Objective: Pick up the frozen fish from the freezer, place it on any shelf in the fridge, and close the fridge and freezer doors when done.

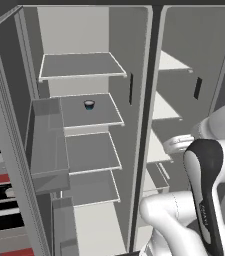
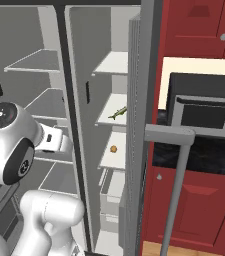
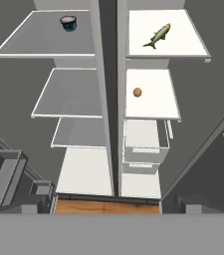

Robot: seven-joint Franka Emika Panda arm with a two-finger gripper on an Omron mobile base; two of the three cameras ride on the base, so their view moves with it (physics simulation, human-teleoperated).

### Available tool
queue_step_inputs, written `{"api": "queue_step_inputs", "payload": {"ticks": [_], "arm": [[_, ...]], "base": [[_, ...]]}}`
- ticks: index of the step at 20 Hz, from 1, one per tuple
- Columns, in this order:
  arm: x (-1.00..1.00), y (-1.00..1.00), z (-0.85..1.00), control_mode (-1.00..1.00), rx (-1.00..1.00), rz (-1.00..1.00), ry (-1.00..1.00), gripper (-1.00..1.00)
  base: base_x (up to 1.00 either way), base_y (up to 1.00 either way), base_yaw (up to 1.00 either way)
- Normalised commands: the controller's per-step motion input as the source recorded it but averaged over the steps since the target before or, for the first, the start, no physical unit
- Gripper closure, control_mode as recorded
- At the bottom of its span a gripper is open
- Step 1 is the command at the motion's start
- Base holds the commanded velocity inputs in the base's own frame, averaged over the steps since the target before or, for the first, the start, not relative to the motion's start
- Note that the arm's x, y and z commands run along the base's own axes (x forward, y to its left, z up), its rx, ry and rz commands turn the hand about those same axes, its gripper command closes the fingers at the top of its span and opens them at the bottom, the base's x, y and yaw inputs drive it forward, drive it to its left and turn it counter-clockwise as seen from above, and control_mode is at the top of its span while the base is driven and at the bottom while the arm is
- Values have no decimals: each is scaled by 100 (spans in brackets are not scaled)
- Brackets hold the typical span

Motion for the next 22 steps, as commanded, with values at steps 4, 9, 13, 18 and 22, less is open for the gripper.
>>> {"api": "queue_step_inputs", "payload": {"ticks": [4, 9, 13, 18, 22], "arm": [[0, 0, 0, 100, 0, 0, 0, -100], [0, 0, 0, 100, 0, 0, 0, -100], [0, 0, 0, 100, 0, 0, 0, -100], [0, 0, 0, 100, 0, 0, 0, -100], [0, 0, 0, 100, 0, 0, 0, -100]], "base": [[-8, -24, 0], [-3, -33, 0], [0, -35, 0], [0, -26, 0], [2, -26, 0]]}}
